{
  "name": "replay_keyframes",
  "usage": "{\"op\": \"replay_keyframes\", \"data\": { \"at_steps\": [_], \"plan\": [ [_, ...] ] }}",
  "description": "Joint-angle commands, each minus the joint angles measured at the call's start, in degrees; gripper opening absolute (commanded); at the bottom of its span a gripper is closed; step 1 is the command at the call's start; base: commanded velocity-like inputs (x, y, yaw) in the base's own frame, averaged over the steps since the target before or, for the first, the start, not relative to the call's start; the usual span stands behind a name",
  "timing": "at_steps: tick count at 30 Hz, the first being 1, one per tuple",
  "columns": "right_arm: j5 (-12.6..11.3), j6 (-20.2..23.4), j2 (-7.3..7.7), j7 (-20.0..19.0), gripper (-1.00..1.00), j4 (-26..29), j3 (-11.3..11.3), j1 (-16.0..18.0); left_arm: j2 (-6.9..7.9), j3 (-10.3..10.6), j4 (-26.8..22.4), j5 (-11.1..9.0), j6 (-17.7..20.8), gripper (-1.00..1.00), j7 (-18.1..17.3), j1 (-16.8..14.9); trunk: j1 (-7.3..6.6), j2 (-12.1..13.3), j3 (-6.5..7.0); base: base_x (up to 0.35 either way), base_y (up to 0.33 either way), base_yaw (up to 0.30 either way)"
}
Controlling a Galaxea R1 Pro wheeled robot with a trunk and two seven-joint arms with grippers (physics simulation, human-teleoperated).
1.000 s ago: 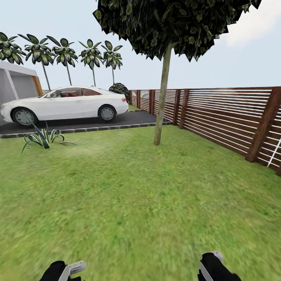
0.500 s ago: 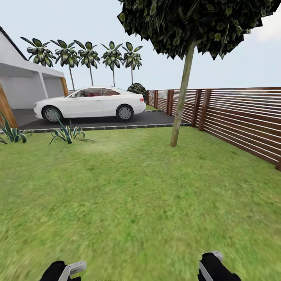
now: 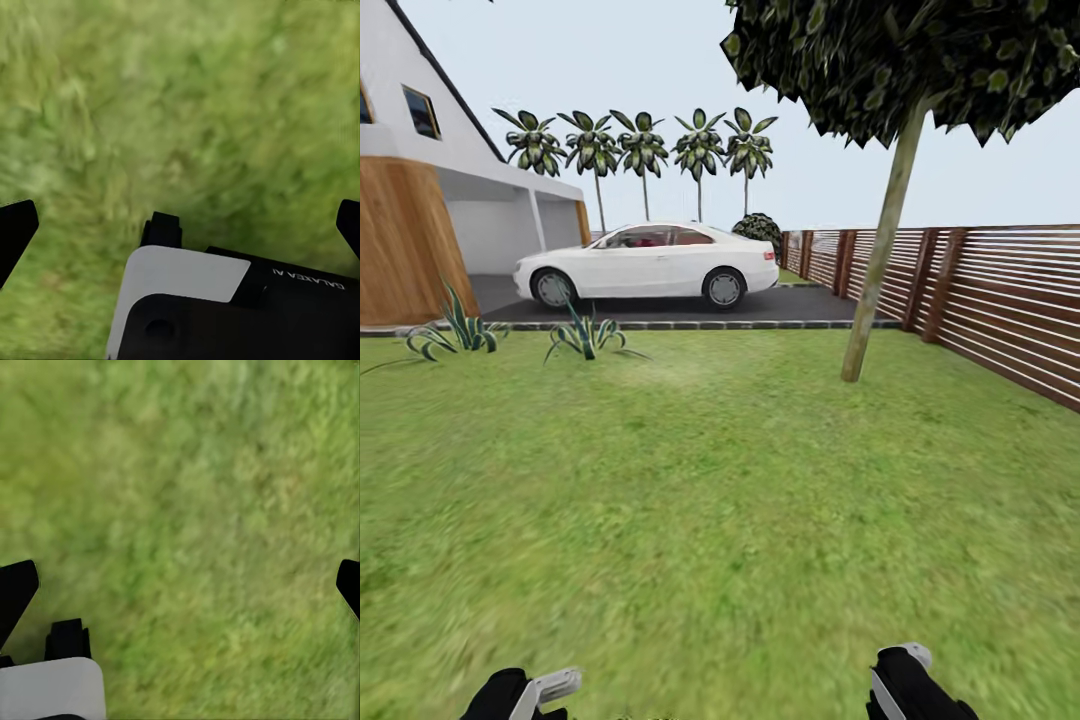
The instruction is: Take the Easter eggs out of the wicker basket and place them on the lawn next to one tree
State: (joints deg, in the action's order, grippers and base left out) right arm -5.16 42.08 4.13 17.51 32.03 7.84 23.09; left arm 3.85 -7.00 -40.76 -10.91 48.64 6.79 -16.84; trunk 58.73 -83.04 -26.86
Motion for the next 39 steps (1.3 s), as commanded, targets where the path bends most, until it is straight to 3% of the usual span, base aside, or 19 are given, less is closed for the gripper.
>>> {"op": "replay_keyframes", "data": {
  "at_steps": [1, 39],
  "plan": [
    [-0.6, 0.3, 0.07, 0.4, 1.00, 0.1, 0.5, 0.0, 0.00, 0.0, -0.1, -0.6, 0.2, 1.00, 0.5, 0.0, 0.00, 0.0, -0.07, 0.000, 0.000, 0.298],
    [-0.6, 0.3, 0.06, 0.4, 1.00, 0.1, 0.5, 0.0, 0.00, 0.0, -0.1, -0.7, 0.2, 1.00, 0.4, 0.0, 0.00, 0.0, -0.07, 0.000, 0.000, 0.298]
  ]
}}
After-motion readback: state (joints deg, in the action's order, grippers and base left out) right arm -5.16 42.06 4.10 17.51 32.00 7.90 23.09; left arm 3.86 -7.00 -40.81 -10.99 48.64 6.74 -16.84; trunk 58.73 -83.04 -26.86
